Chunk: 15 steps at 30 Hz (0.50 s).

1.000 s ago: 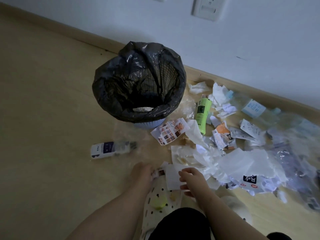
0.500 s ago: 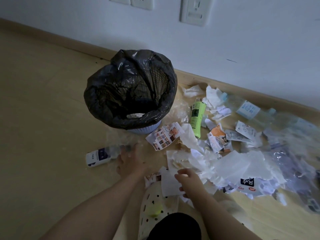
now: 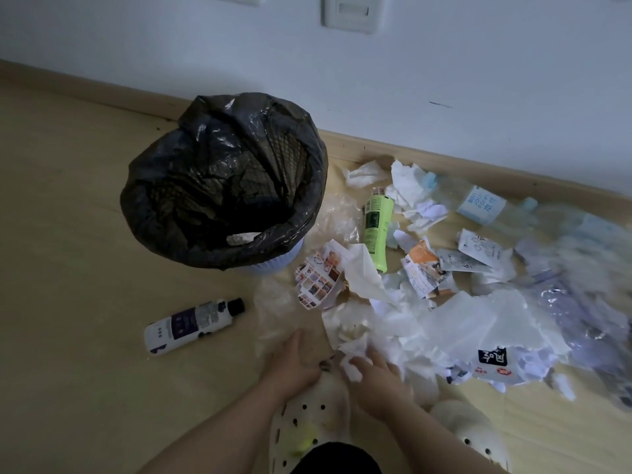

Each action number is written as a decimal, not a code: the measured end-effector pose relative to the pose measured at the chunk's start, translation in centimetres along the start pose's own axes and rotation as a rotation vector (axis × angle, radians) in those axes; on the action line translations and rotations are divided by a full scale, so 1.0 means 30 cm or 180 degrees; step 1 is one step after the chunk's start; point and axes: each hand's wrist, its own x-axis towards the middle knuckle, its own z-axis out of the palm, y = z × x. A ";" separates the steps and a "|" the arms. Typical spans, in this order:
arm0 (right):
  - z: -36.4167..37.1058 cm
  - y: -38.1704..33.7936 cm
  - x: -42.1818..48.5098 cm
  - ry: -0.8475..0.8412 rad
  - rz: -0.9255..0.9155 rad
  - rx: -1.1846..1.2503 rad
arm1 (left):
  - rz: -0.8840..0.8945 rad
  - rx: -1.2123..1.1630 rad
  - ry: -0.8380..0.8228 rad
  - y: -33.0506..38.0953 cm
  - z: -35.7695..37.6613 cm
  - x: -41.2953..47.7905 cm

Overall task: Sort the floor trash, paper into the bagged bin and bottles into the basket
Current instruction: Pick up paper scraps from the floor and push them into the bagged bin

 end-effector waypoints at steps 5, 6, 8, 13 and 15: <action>-0.045 0.065 -0.009 0.0236 0.0177 -0.0056 | 0.0063 0.0550 0.0065 0.065 0.014 0.022; -0.053 0.075 -0.011 0.0290 0.0216 0.0002 | 0.0152 0.0676 0.0102 0.084 0.018 0.024; -0.074 0.101 -0.015 0.0416 0.0304 0.0146 | 0.0367 0.0731 0.0163 0.138 0.032 0.028; -0.138 0.149 -0.022 0.0802 0.0520 0.0510 | 0.0761 0.0371 0.0275 0.297 0.052 0.018; -0.176 0.162 -0.008 0.1050 0.0561 0.0613 | 0.0883 0.0348 0.0324 0.365 0.052 0.034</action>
